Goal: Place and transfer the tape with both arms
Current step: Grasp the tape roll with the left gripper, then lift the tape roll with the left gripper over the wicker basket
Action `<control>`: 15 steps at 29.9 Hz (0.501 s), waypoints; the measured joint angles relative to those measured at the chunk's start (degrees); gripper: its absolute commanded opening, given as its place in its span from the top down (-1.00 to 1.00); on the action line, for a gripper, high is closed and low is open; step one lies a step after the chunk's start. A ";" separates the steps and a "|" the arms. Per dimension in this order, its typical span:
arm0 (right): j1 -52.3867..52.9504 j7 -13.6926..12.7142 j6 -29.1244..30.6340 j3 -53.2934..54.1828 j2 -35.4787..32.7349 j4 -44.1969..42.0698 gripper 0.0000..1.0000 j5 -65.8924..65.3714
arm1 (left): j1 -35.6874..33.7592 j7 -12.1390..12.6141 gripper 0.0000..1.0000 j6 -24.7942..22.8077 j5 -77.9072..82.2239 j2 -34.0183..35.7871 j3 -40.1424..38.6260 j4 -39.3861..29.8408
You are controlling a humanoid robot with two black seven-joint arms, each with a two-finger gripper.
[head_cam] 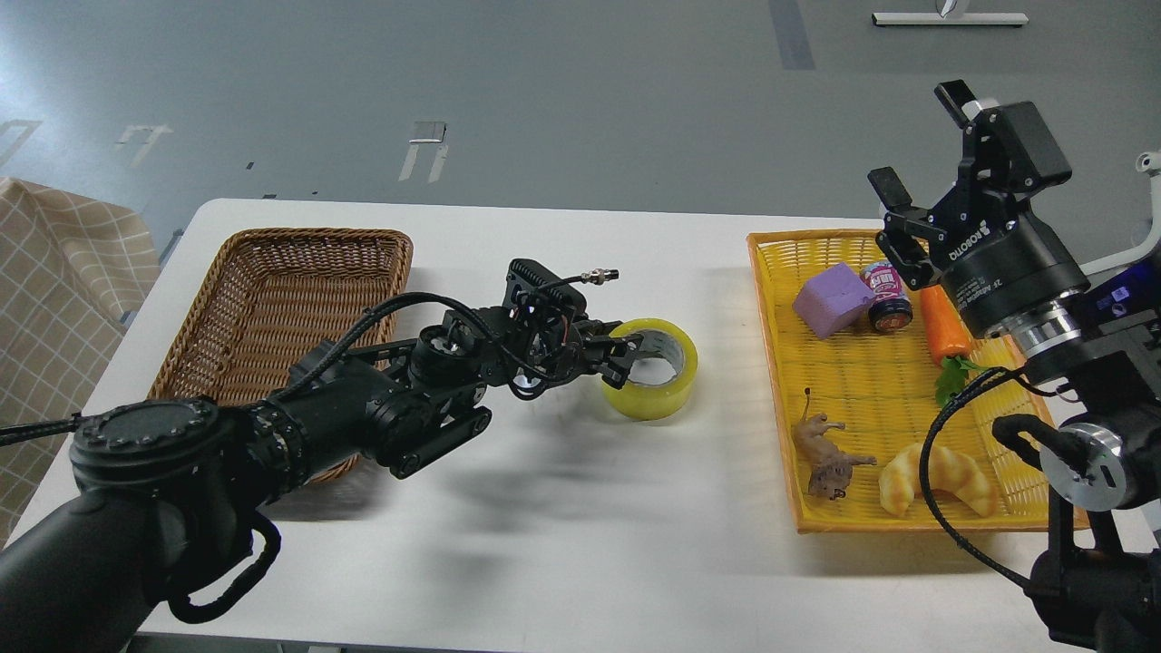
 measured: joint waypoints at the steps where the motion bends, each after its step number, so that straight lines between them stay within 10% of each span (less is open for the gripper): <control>1: -0.02 0.00 0.00 0.00 0.00 0.00 -1.00 0.00 | -0.11 0.01 1.00 -0.06 -0.05 0.01 0.01 0.01; 15: -0.07 0.00 -0.03 -0.10 0.00 -0.09 -1.00 0.00 | -7.20 -4.38 1.00 -1.71 -3.28 1.37 -0.03 -0.14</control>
